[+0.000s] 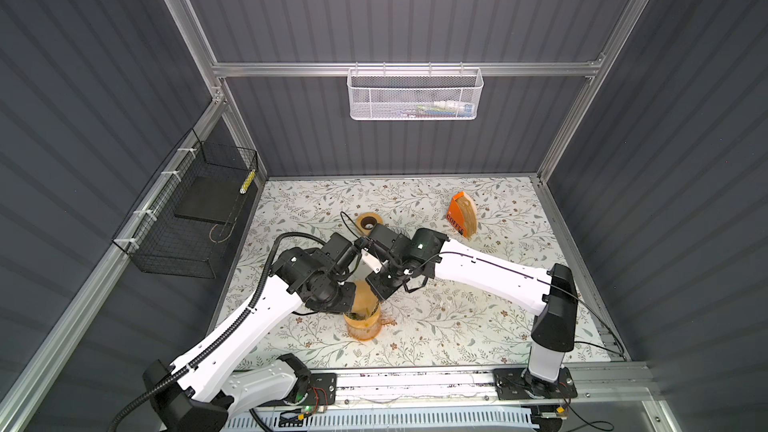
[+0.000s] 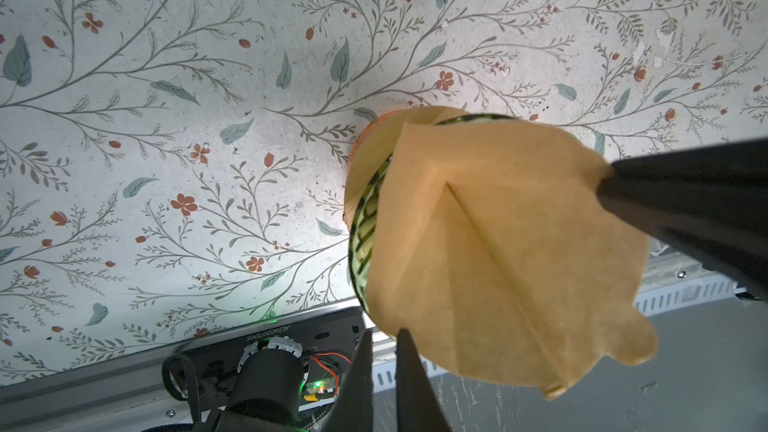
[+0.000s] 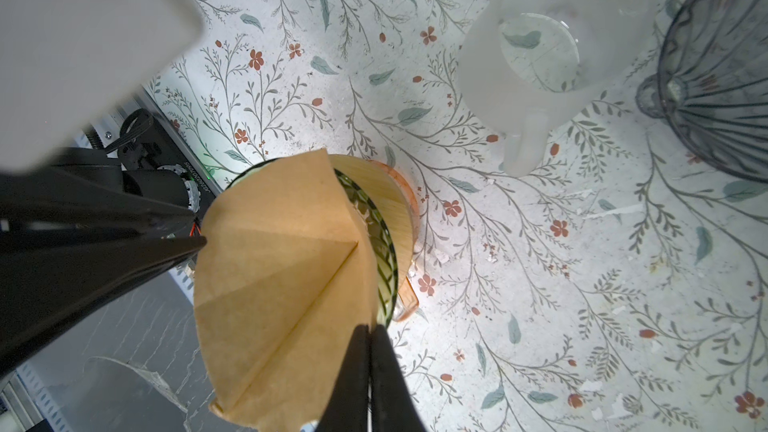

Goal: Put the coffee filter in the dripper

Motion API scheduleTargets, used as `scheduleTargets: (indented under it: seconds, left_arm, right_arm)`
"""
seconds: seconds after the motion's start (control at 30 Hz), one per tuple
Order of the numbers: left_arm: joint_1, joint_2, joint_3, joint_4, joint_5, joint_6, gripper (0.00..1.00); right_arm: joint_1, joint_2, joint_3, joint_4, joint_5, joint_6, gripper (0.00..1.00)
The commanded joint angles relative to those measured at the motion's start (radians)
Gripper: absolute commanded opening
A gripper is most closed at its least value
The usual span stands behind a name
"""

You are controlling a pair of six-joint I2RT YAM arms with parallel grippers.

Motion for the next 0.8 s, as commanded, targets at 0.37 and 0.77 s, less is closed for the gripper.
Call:
scheduleTargets:
  seconds: [0.37, 0.77]
  left_arm:
    - [-0.008, -0.013, -0.021, -0.005, -0.014, 0.001, 0.14]
    - [-0.008, -0.012, -0.026, 0.001, -0.011, 0.001, 0.14]
  right_arm:
    - [0.010, 0.013, -0.009, 0.004, -0.009, 0.007, 0.06]
    - [0.012, 0.028, -0.016, 0.003, -0.002, 0.006, 0.05]
